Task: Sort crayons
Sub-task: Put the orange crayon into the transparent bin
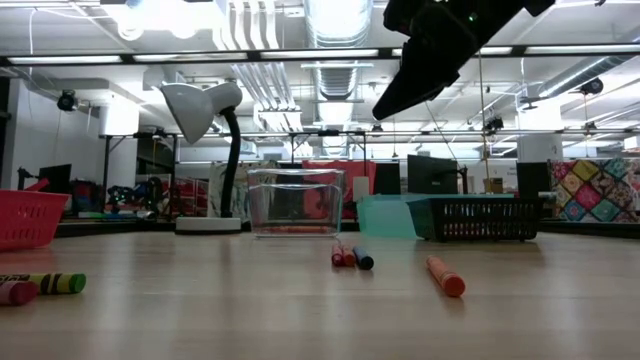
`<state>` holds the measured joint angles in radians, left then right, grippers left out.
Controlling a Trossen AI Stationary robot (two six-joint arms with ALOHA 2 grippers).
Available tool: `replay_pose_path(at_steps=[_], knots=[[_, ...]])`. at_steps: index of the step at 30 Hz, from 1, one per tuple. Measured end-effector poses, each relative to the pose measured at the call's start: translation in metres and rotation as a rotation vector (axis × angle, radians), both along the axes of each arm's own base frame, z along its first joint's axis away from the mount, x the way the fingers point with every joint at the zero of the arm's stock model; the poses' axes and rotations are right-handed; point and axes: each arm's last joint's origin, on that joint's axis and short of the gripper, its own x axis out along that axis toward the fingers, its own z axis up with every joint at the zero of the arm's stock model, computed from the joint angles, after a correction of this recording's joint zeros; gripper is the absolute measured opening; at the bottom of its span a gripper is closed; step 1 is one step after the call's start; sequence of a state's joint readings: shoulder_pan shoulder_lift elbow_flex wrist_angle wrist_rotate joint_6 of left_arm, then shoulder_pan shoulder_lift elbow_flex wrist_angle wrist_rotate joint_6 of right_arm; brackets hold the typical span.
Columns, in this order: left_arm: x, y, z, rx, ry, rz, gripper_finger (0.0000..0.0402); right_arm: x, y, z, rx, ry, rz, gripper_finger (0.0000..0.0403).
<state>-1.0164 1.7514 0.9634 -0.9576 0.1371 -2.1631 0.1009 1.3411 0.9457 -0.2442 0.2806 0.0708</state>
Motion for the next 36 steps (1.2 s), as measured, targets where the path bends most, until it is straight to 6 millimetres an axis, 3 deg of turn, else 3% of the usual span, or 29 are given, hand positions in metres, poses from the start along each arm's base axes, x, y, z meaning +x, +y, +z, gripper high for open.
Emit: replay_pose_path(at_steps=[5,12,18,30,36], knots=[[0.000,-0.001,-0.004,0.011,0.007,-0.001,0.0067,0.000,0.000,0.000,0.000,-0.002,0.000,0.0117],[0.001,-0.001,-0.005,0.015,0.005,0.003,0.0007,0.001,0.000,0.000,0.000,-0.029,0.002,0.0118],[0.001,-0.002,0.006,0.065,0.024,0.024,0.0003,0.001,0.000,-0.002,-0.004,-0.033,0.006,0.0114],[0.018,-0.017,0.098,0.149,-0.136,-0.038,0.0001,0.002,0.000,-0.001,-0.010,-0.040,0.012,0.0110],[0.038,-0.025,0.146,0.248,-0.518,-0.247,0.0000,0.002,0.000,-0.001,-0.013,-0.040,0.014,0.0111]])
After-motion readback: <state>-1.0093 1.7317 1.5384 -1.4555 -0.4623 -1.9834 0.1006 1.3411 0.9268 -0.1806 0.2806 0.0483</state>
